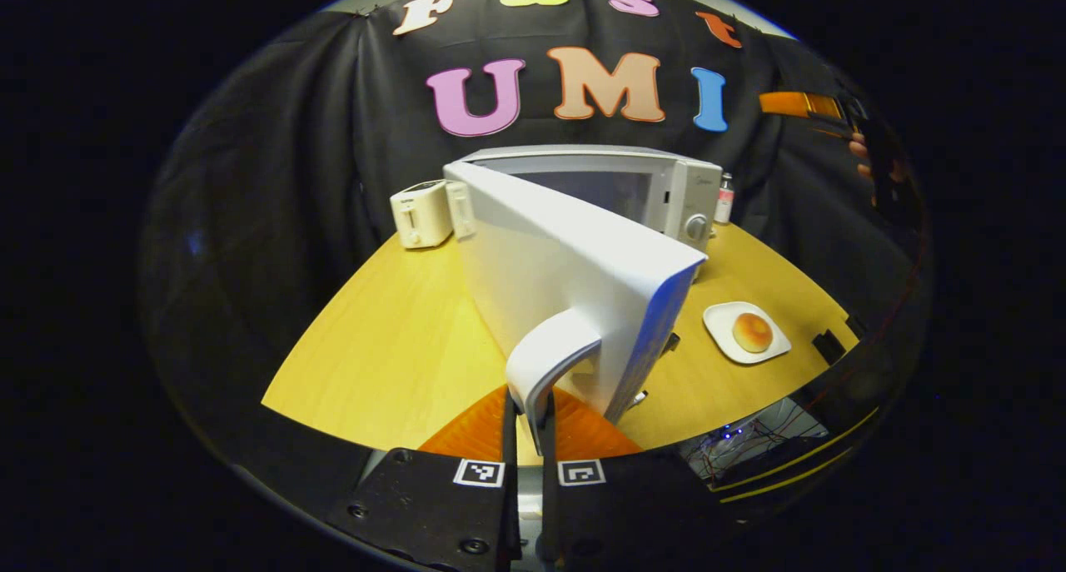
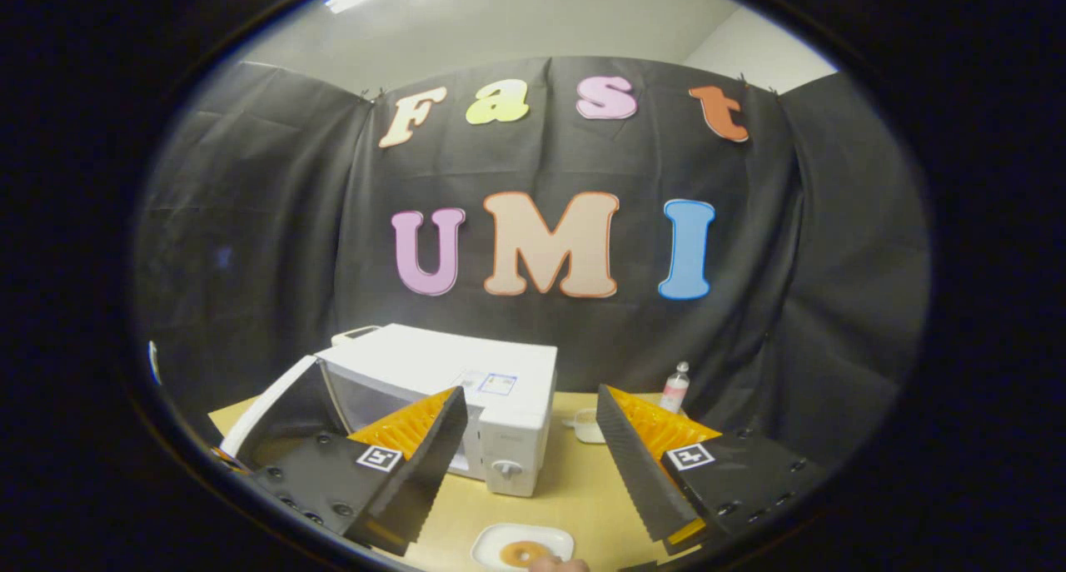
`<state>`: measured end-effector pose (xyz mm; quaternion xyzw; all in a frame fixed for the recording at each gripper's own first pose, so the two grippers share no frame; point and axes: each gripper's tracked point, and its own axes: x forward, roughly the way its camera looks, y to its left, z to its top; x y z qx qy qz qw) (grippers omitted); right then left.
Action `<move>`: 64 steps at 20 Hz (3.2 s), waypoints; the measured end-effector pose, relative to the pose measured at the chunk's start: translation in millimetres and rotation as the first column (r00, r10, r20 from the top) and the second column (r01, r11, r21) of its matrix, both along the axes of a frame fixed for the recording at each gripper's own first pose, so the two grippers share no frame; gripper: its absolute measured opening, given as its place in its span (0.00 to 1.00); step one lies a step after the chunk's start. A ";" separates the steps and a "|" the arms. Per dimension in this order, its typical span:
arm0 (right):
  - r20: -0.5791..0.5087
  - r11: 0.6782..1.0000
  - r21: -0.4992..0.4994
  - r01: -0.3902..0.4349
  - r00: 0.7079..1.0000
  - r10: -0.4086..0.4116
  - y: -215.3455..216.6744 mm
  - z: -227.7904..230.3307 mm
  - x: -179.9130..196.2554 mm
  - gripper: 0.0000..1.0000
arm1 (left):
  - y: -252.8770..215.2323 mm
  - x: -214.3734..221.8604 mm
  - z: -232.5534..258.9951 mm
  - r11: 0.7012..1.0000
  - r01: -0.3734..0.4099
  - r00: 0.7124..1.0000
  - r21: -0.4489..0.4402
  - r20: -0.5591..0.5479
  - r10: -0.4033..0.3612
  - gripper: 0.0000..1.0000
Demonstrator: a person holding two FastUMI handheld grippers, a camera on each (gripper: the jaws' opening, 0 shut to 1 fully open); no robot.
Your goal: Open the microwave oven with the left hand, put the food in, and close the microwave oven.
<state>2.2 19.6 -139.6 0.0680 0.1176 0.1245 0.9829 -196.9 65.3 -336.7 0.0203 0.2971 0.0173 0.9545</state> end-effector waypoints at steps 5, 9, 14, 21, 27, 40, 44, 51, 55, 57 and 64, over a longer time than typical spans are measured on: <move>-0.061 0.999 0.021 0.050 0.997 -0.049 11.9 -53.9 -25.4 0.99 | 49.6 -16.4 2.2 0.999 -0.050 0.999 -0.017 0.019 0.050 0.08; -0.160 0.997 -0.029 0.072 0.984 -0.076 15.1 -114.6 -47.2 0.97 | 72.8 -27.5 5.6 0.998 -0.061 0.997 -0.005 0.036 0.062 0.08; -0.219 0.996 -0.062 0.069 0.972 -0.081 18.9 -156.9 -60.9 0.97 | 100.4 -45.2 14.9 0.993 -0.120 0.991 0.008 0.064 0.119 0.13; -0.352 0.992 -0.127 0.028 0.933 -0.071 21.5 -229.4 -81.0 0.98 | 150.2 -80.0 66.9 0.949 -0.313 0.934 0.036 0.193 0.301 0.44; -0.443 0.979 -0.204 -0.001 0.892 -0.091 18.8 -281.1 -94.2 0.99 | 167.1 -73.9 128.2 0.913 -0.404 0.870 0.049 0.329 0.367 0.75; -0.564 0.980 -0.196 0.029 0.814 -0.137 24.0 -334.9 -100.7 0.99 | 117.4 -32.1 207.6 0.954 -0.299 0.815 0.025 0.526 0.242 0.89; -0.578 0.981 -0.190 0.030 0.804 -0.137 25.4 -337.5 -100.0 0.75 | 116.3 -26.2 210.6 0.954 -0.297 0.809 0.033 0.539 0.234 0.86; -0.594 0.984 -0.175 0.017 0.795 -0.120 27.3 -338.0 -97.3 0.69 | 108.1 -17.9 213.6 0.962 -0.274 0.798 0.018 0.562 0.217 0.85; -0.614 0.990 -0.135 0.040 0.781 -0.115 28.8 -336.3 -99.0 0.69 | 104.5 -15.6 214.0 0.963 -0.270 0.800 0.019 0.560 0.213 0.86; -0.631 0.995 -0.080 0.065 0.769 -0.100 35.5 -332.5 -99.9 0.69 | 104.2 -14.6 214.8 0.962 -0.273 0.799 0.022 0.562 0.214 0.86; -0.647 0.943 0.264 0.203 0.762 0.017 93.6 -278.8 -69.3 0.63 | 95.7 -11.3 216.2 0.964 -0.266 0.802 0.020 0.559 0.210 0.86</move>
